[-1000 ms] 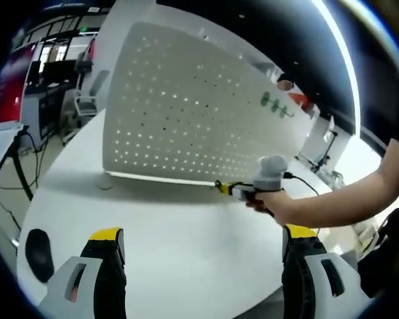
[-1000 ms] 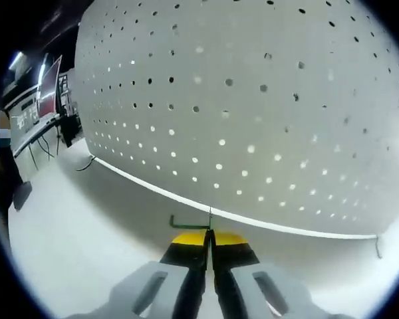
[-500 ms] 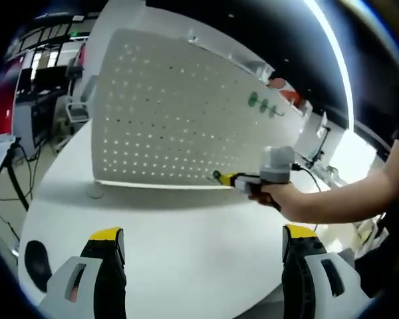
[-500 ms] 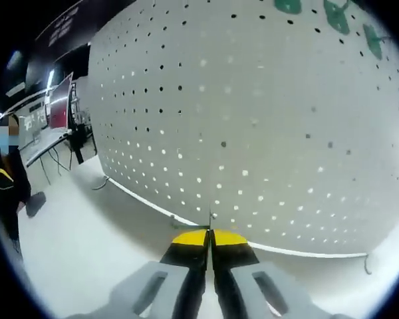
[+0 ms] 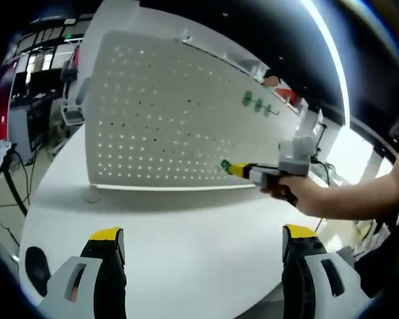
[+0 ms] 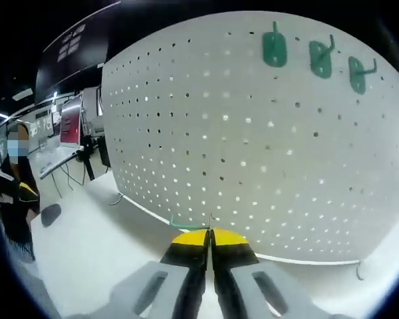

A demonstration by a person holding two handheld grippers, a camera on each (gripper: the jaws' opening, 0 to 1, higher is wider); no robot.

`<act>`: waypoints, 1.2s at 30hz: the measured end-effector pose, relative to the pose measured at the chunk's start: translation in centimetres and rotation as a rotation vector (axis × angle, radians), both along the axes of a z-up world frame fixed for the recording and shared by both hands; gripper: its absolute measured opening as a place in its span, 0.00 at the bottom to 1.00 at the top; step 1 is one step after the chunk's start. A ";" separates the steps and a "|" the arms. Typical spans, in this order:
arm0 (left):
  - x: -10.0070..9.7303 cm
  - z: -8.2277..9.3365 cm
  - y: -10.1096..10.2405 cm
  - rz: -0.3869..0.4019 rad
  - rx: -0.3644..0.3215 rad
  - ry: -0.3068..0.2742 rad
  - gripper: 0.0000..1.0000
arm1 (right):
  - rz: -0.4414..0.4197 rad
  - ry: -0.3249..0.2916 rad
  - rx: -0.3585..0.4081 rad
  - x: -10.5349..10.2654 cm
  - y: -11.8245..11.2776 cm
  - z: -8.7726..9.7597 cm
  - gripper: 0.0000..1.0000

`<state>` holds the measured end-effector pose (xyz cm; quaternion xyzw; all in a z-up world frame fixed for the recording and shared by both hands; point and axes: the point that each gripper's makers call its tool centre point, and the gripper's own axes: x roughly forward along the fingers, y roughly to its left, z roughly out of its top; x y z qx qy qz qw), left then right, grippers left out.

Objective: Insert the hook assembly into the mounting plate slot until the hook locks in place.

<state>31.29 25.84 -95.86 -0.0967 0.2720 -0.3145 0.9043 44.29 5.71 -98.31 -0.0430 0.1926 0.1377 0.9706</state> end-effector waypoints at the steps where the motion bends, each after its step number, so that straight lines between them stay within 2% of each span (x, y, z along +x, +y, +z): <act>1: 0.0 0.0 0.1 0.000 0.000 0.001 1.00 | 0.004 -0.002 0.007 -0.2 0.0 0.2 0.00; 10: 0.3 0.0 1.2 0.009 0.004 0.010 1.00 | 0.043 -0.033 0.115 -2.3 0.8 3.1 0.00; 12: 0.4 0.1 1.3 0.008 0.007 0.007 1.00 | 0.053 -0.020 0.177 -2.9 1.2 3.4 0.00; 18: 0.9 1.1 1.2 -0.005 0.011 -0.028 0.99 | 0.124 -0.015 0.210 -4.7 2.6 4.4 0.00; 28: 1.2 2.6 -0.5 -0.074 -0.035 -0.057 0.93 | 0.188 0.022 0.287 -6.9 4.6 4.7 0.00; 31: 1.1 2.8 -1.0 -0.098 -0.054 -0.051 0.89 | 0.214 0.022 0.305 -7.5 5.3 5.2 0.00; 36: 1.2 3.3 -1.8 -0.132 -0.085 -0.044 0.87 | 0.276 0.030 0.393 -8.6 7.0 6.6 0.00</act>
